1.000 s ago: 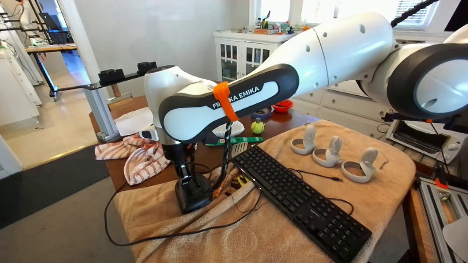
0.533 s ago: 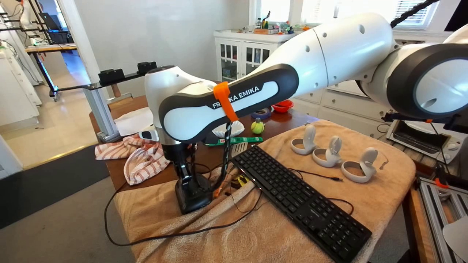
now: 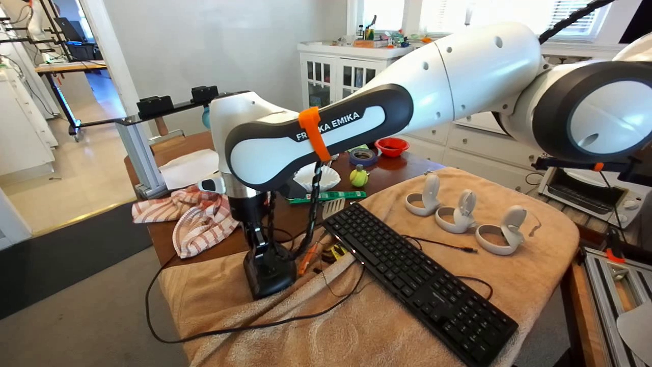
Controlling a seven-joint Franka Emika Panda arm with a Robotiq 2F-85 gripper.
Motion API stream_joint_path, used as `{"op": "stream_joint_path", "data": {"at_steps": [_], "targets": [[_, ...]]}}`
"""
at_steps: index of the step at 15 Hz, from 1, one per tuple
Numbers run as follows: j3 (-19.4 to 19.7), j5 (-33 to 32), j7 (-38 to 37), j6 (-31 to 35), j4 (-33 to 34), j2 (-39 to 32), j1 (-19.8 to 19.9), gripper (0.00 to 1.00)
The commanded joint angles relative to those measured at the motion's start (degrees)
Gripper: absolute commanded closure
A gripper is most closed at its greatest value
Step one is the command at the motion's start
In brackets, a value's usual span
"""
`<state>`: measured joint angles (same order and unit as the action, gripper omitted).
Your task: Press the button on the black object
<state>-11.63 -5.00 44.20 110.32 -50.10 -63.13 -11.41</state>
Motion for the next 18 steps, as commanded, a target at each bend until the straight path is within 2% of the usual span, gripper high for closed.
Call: {"op": "stream_joint_path", "data": {"at_steps": [1,4,11,12,13,15,18], "targets": [[0.13,0.06,-0.58,-2.59,1.69,-1.28,-0.42,1.00],[1.56,-1.48,-3.43,-3.64,1.26,1.08,-1.65,1.00],[3.76,-2.86,-9.69,-11.72,1.63,3.61,-3.85,1.00],[4.83,-3.58,-12.01,-12.94,1.43,4.14,-4.50,0.74],[5.12,-3.76,-12.96,-14.66,1.31,4.62,-4.75,0.74],[5.78,-4.28,-15.46,-16.82,0.51,5.99,-5.50,0.60],[6.87,-5.73,-18.62,-16.40,-1.21,8.42,-6.99,0.36]]}}
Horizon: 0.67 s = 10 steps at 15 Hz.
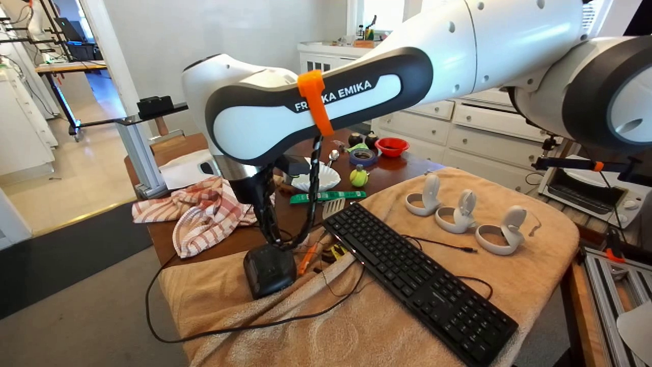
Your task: Press the button on the black object
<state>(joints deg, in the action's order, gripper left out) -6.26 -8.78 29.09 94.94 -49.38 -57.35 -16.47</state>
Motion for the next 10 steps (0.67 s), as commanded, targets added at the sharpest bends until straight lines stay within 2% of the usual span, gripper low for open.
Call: {"op": "stream_joint_path", "data": {"at_steps": [1,5,10], "targets": [[2.02,-2.60,-4.78,-0.51,-2.51,3.47,-2.50,0.29],[3.66,-4.92,-9.62,0.59,-5.42,6.57,-4.48,0.01],[5.02,-5.92,-17.25,4.14,-12.41,10.78,-5.71,0.00]]}}
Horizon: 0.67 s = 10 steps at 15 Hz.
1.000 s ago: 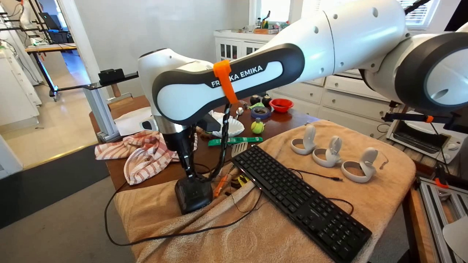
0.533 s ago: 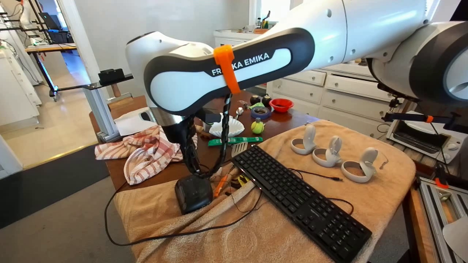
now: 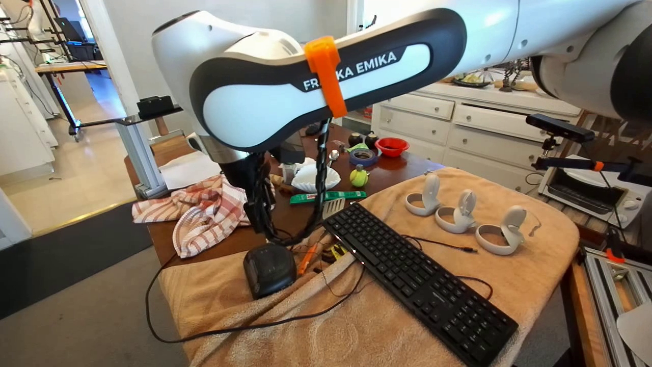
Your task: Press the button on the black object
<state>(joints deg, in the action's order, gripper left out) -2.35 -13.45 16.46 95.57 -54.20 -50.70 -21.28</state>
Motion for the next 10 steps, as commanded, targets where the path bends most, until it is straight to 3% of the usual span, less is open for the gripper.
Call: {"op": "stream_joint_path", "data": {"at_steps": [1,10], "targets": [[1.11,-1.18,-5.77,4.73,-9.40,5.06,-0.90,0.00],[1.59,-3.13,-17.65,18.17,-31.45,17.28,-2.94,0.00]]}}
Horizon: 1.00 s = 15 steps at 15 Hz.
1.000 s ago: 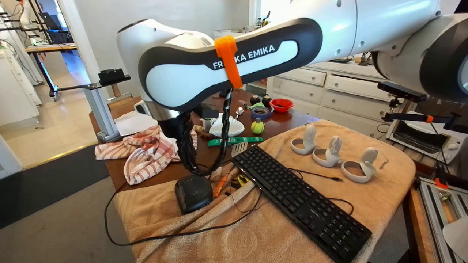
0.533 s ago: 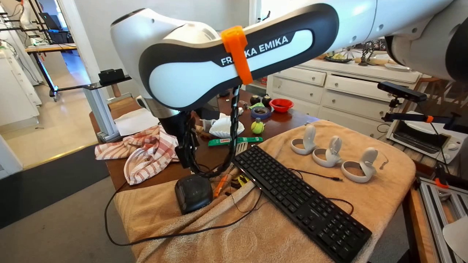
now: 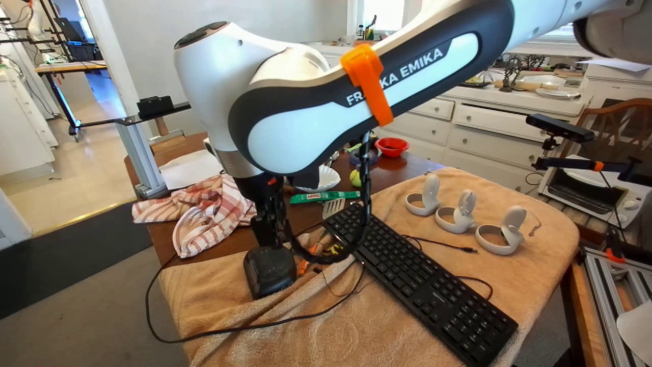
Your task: Press the button on the black object
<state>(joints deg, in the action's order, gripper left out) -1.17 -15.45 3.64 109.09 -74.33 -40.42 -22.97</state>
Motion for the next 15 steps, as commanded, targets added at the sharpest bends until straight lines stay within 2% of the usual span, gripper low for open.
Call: {"op": "stream_joint_path", "data": {"at_steps": [1,2,10,15], "targets": [[0.28,-0.88,-6.12,5.61,-13.90,8.71,-1.40,0.00],[-1.76,-1.46,-7.86,5.77,-16.15,10.39,-0.08,0.00],[-5.24,1.01,-15.75,8.44,-37.19,26.36,3.13,0.00],[-6.68,1.32,-22.24,13.06,-52.01,38.05,5.16,0.00]]}}
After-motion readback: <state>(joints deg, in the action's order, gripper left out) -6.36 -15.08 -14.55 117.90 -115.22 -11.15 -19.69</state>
